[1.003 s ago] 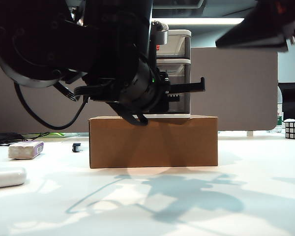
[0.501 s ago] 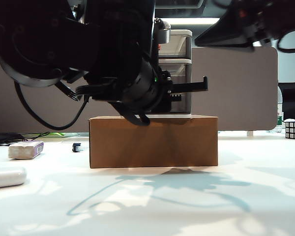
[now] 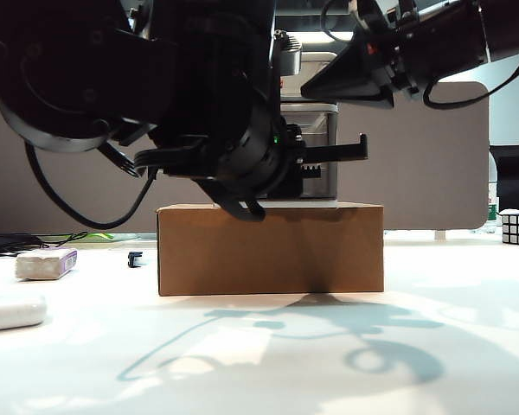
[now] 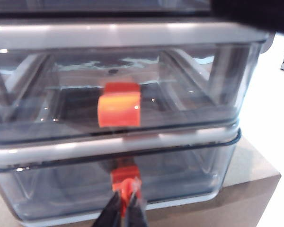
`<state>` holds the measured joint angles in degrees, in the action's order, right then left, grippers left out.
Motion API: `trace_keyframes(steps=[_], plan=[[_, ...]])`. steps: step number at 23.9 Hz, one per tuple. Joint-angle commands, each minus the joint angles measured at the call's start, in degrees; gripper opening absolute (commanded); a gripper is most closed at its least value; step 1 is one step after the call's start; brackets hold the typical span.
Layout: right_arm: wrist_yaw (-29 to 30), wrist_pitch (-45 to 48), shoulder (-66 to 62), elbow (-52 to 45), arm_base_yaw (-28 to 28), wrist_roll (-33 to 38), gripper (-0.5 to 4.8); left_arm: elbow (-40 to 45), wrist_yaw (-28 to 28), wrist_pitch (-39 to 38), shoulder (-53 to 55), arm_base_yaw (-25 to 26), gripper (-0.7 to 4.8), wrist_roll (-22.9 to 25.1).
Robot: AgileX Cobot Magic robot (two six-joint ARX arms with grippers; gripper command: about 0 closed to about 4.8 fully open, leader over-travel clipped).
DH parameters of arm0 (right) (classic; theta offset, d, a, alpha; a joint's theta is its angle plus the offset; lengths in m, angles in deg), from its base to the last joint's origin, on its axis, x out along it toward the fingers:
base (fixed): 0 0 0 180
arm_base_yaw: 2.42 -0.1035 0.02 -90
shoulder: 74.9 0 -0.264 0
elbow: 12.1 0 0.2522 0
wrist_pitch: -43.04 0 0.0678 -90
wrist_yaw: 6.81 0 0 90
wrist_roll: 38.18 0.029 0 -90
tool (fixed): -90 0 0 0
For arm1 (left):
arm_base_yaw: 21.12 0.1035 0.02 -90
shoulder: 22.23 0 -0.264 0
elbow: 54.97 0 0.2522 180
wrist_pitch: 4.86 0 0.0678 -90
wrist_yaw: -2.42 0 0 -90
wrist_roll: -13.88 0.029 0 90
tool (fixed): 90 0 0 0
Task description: Open the third layer of the drawer on the table, pick up the earphone case on the table and put it in, and finally close the drawer.
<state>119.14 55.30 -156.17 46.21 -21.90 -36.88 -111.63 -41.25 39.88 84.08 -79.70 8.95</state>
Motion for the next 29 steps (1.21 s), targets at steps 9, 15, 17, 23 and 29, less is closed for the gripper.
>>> trace_keyframes(steps=[9,15,17,23,29], plan=[[-1.53,2.58,-1.73,1.86,-0.37,0.15,-0.05,-0.09,4.22,0.15,-2.03,-3.08,-0.06,3.10],[-1.51,2.56,-1.73,2.03,-0.44,0.17,-0.05,0.13,5.55,-1.81,-2.56,-4.92,-0.06,2.99],[-1.49,2.56,-1.73,2.03,-0.44,0.17,-0.05,0.70,7.10,-2.01,-2.64,-5.99,-0.06,2.97],[-1.36,2.54,-1.73,2.03,-0.46,0.17,-0.05,1.07,2.32,-2.32,-2.67,-5.25,1.29,0.28],[-1.33,2.54,-1.73,2.03,-0.46,0.15,-0.05,0.83,-2.91,-4.13,-2.49,-0.33,1.49,-5.03]])
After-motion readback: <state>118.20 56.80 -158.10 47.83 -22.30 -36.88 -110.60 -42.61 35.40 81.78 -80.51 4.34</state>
